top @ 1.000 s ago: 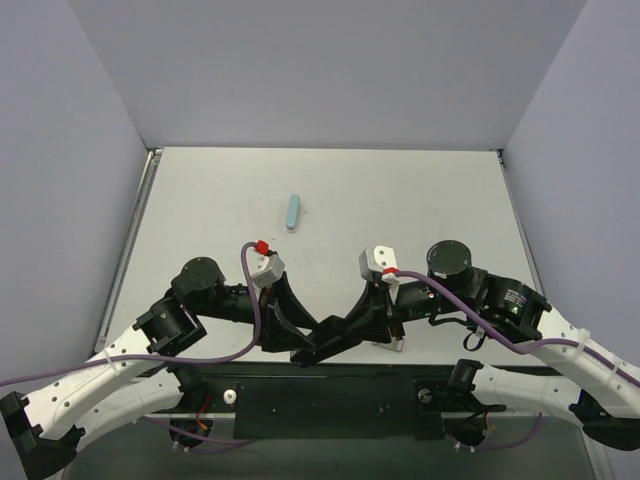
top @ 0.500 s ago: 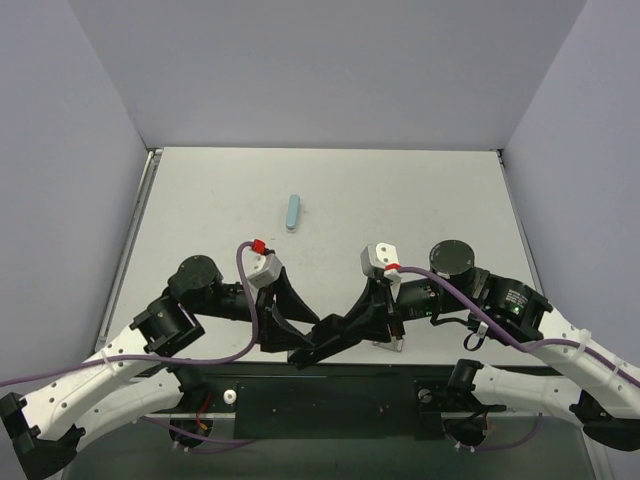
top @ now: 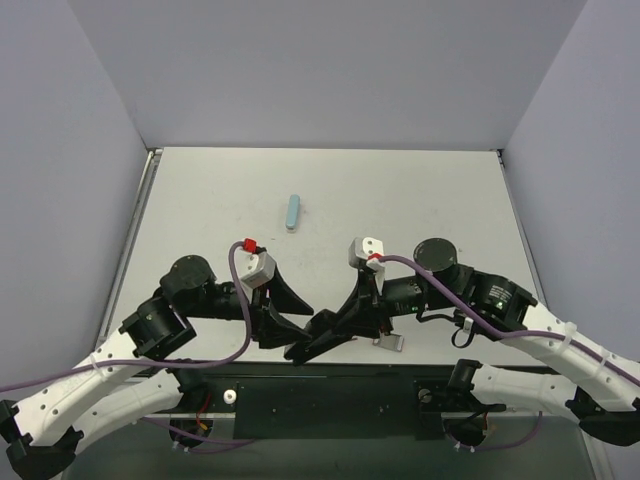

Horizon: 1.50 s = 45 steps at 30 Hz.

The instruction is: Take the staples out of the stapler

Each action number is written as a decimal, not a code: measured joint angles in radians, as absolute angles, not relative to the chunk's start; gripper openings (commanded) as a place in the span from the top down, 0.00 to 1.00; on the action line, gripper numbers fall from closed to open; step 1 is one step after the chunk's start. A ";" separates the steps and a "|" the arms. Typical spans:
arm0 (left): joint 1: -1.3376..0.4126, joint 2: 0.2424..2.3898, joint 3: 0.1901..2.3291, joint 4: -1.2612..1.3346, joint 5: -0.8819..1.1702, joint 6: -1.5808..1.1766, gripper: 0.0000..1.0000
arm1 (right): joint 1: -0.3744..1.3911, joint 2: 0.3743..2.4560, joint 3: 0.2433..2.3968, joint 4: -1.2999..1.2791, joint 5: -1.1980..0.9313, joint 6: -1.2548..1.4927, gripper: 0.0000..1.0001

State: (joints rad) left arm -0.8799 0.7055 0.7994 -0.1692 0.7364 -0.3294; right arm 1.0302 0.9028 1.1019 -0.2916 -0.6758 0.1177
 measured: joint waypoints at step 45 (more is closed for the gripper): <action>-0.879 0.736 0.824 -0.137 0.664 -0.307 0.38 | 1.036 0.983 1.073 -0.234 -0.656 0.183 1.00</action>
State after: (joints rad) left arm -0.8791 0.7364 0.8242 -0.1368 0.6643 -0.3065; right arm 1.0359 0.9833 1.0725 -0.2340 -0.6559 0.1833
